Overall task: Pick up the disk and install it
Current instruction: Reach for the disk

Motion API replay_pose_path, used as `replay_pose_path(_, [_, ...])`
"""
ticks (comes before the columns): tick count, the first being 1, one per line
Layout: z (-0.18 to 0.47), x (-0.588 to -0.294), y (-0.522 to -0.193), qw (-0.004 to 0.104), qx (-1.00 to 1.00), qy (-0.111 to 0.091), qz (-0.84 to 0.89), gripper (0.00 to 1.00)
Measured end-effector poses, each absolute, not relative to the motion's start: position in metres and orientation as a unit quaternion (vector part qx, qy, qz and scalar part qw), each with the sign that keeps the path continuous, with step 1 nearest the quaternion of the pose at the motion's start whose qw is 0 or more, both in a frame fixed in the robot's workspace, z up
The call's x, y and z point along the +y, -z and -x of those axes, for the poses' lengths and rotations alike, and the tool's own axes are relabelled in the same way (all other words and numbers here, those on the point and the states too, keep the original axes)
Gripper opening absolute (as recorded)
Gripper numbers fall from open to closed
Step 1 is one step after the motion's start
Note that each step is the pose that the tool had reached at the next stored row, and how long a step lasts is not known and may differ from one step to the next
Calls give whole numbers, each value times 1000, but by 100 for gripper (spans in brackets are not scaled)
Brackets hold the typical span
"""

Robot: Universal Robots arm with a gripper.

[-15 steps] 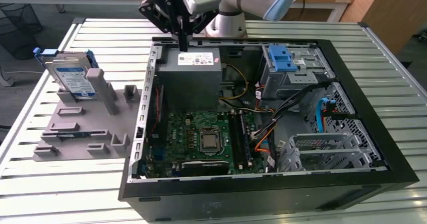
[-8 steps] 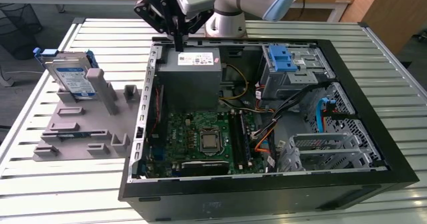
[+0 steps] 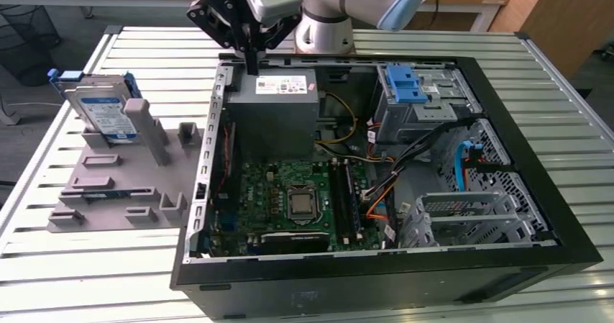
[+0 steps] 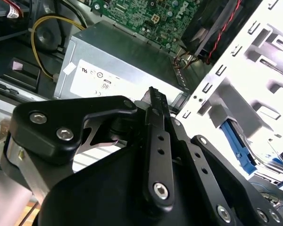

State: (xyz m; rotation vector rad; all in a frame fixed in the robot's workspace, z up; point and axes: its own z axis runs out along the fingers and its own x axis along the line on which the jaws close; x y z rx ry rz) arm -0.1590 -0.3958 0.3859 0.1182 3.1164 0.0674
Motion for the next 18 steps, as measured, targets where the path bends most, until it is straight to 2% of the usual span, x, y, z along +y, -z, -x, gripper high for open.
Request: replay_pose_path(18, [168, -396, -384, 10, 999, -22, -38, 11])
